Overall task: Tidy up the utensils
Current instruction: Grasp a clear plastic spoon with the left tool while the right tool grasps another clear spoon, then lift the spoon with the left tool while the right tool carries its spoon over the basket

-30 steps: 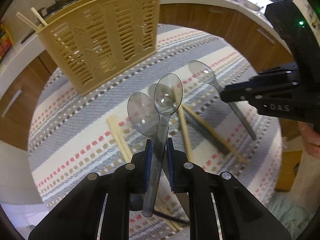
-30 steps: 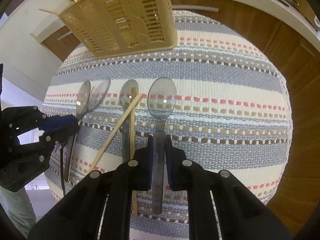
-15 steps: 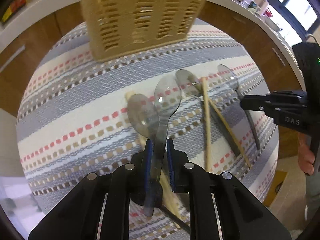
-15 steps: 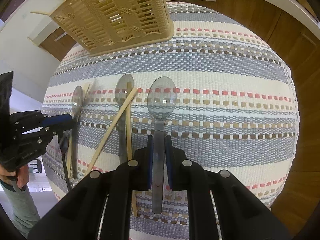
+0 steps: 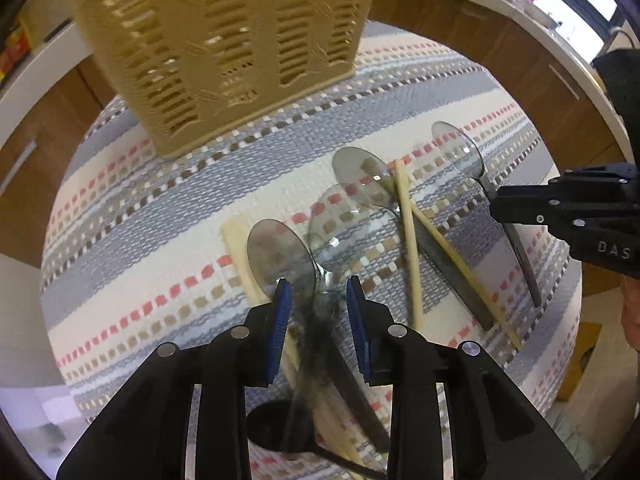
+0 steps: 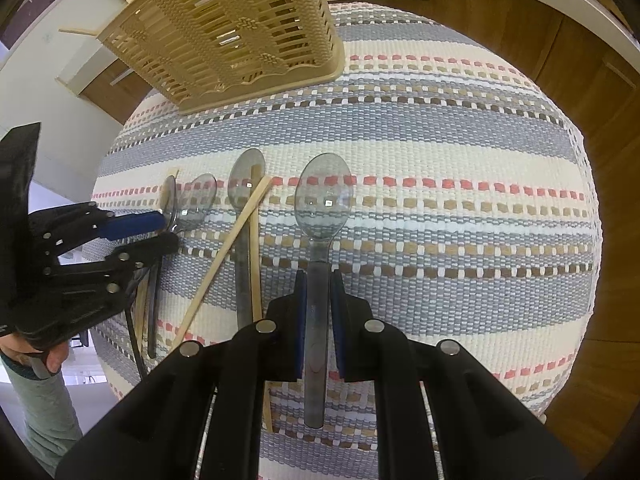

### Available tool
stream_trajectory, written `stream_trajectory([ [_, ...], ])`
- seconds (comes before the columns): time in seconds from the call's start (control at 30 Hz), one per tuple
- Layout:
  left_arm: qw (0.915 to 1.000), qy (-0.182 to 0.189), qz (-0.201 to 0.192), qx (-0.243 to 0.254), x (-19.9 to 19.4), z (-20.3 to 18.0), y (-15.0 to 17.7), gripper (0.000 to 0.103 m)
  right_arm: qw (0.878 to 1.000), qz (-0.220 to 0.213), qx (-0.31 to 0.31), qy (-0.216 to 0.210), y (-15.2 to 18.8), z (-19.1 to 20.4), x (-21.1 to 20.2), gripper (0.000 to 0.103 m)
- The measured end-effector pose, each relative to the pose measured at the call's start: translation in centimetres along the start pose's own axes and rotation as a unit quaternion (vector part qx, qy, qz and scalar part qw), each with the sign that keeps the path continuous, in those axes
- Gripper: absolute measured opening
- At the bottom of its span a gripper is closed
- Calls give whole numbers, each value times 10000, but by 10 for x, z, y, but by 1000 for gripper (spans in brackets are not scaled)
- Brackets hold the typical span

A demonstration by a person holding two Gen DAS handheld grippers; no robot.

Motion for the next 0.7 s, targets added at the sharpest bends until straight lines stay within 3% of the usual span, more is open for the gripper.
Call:
stream_trajectory([
  [0.27,9991,-195,78,374,16,-32,-2,26,10000,-10,56,-35,1,-4,-2,10],
  [0.33,9985,-330,21,439,18,-33,-2,14,10000,10,75,-47,2,-5,-1,10],
  [0.4,9979,-427,-36,482,23,-38,-4,9,10000,21,68,-62,4,-7,0,10],
  [0.5,9990,-229,-90,365,16,-38,-2,9,10000,-5,25,-96,4,-7,0,10],
  [0.63,9984,400,-405,42,-14,-39,-8,9,9994,-312,-104,-114,1,-3,-16,10],
  [0.7,9968,542,-585,-49,-29,-39,-12,9,9982,-539,-177,-183,-4,0,-30,10],
])
Point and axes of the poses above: each gripper's, at about its wrist camera, not at the fingertips, and x roughly the way its jaws point, z to its left, y to its underside, the point moved 9 cm from there along x, roughly the way its jaws point, and after that the axes turned 15 degrees about -x, right-handed, at the moved point
